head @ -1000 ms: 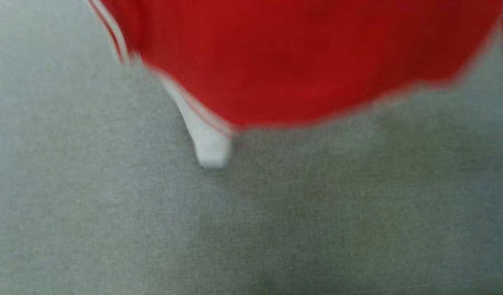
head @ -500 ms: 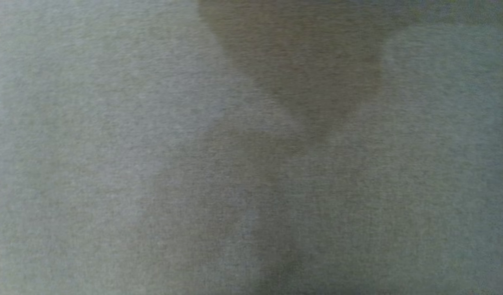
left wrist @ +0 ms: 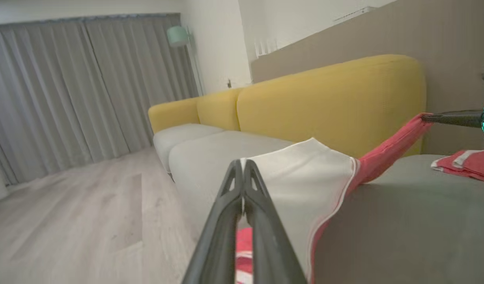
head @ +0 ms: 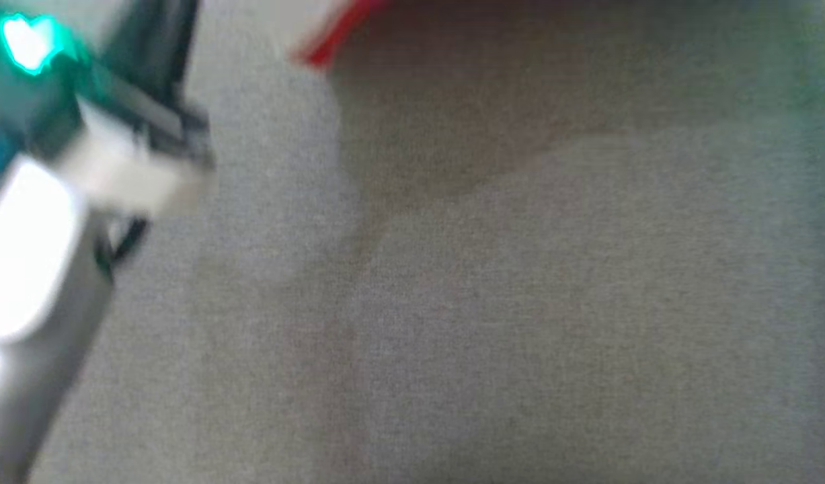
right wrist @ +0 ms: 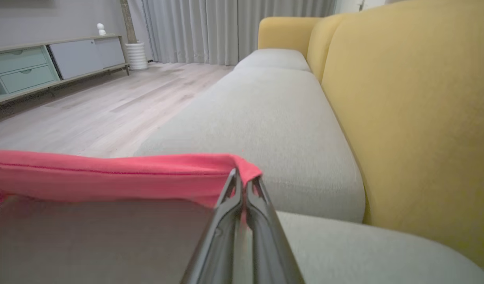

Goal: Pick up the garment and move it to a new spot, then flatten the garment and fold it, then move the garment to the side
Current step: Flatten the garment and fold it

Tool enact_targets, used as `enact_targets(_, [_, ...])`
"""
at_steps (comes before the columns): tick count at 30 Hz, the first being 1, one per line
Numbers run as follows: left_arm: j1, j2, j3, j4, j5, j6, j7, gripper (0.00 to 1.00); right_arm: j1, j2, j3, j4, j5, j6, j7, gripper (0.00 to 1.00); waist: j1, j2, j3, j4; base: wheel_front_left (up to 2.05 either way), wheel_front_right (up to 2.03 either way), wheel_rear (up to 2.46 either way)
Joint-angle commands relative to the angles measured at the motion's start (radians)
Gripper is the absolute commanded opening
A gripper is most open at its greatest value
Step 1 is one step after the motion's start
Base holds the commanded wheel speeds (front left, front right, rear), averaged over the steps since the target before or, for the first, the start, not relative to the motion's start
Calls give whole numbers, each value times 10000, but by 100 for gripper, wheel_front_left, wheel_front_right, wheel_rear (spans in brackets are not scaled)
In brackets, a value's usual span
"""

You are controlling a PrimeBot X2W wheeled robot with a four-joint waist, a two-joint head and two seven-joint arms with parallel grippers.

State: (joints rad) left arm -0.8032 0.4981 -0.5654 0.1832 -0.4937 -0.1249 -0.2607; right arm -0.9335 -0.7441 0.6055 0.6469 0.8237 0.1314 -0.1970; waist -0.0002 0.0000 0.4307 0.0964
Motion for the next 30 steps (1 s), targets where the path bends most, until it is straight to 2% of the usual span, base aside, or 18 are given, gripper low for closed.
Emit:
enact_targets(1, [148,627,649,-340,-94,-20,-10,0,526,-421,21,-271,111,-7,-87,0,2,0,-588,-127,0,0,0])
enact_targets(8, [4243,658,1096,-1067,-1149,10,-10,0,3242,-554,1,-823,528,-7,-248,0,2,0,-1885,-445,0,0,0])
enact_targets(14, [6706,639,1266,-1286,-1569,77,-10,0,5210,-458,-328,-1337,629,-7,-343,0,2,0,-2618,-575,0,0,0])
enact_targets(23, [9065,796,929,-1596,-1580,408,78,0,8371,-619,-1475,-2821,654,-7,89,0,2,0,-3484,-732,0,0,0])
enact_targets(27, [9476,1000,853,-1948,-1741,432,342,0,9663,-699,-2205,-3691,662,-7,504,0,2,0,-3630,-710,0,0,0])
enact_targets(30, [9438,1048,897,-2104,-1810,450,423,0,10007,-624,-2605,-4027,577,-7,693,0,2,0,-3622,-700,0,0,0])
